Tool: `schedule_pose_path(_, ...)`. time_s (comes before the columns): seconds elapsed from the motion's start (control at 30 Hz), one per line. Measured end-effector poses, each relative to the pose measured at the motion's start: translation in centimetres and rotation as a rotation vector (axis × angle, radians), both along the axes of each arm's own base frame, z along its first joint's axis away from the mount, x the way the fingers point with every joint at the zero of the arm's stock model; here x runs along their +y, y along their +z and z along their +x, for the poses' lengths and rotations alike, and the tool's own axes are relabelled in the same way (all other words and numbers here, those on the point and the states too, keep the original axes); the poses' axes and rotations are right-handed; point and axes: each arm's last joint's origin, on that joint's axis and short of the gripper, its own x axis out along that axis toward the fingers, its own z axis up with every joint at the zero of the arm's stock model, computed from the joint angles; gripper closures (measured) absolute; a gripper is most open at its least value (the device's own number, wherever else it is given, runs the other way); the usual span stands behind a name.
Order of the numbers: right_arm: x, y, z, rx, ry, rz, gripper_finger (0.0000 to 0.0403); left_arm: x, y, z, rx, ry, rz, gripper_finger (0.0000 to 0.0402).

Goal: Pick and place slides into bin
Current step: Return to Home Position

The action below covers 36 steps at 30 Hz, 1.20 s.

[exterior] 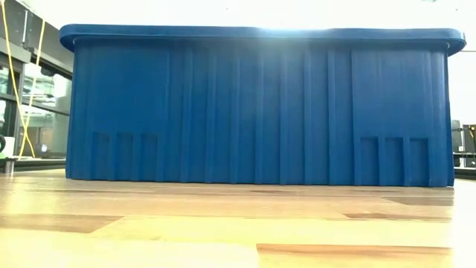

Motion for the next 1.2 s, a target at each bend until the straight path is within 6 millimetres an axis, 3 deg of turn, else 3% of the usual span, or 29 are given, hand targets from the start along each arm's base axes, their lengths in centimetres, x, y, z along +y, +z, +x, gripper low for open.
schedule_pose_path(0.1,0.2,0.1,-0.7,0.018,0.028,-0.037,0.0191,-0.1,0.0,0.2,-0.001,-0.015,0.036,0.0309)
schedule_pose_path(0.27,0.5,-1.3,-5.2,-0.028,-0.013,-0.025,0.0191,-0.7,-0.5,0.3,0.029,-0.058,0.089,0.0309)
schedule_pose_path(0.43,1.2,-4.5,-11.5,-0.378,0.050,0.030,0.0191,-1.4,-0.7,0.1,0.009,-0.026,0.068,0.0309)
schedule_pose_path(0.57,0.9,-7.3,-16.0,-0.636,0.063,0.097,0.0187,-1.8,-4.5,-0.2,-0.059,0.066,-0.018,0.0309)
schedule_pose_path(0.7,0.8,-9.0,-19.0,-0.804,0.102,0.121,0.0187,-2.9,-9.0,-1.8,-0.232,0.097,-0.098,0.0309)
schedule_pose_path(0.8,0.7,-10.1,-20.4,-0.851,0.075,0.107,0.0186,-3.5,-10.1,-3.0,-0.326,0.092,-0.095,0.0309)
schedule_pose_path(1.2,0.1,-14.7,-22.6,-0.897,0.076,0.051,0.0184,-3.7,-11.7,-3.8,-0.261,0.217,-0.111,0.0309)
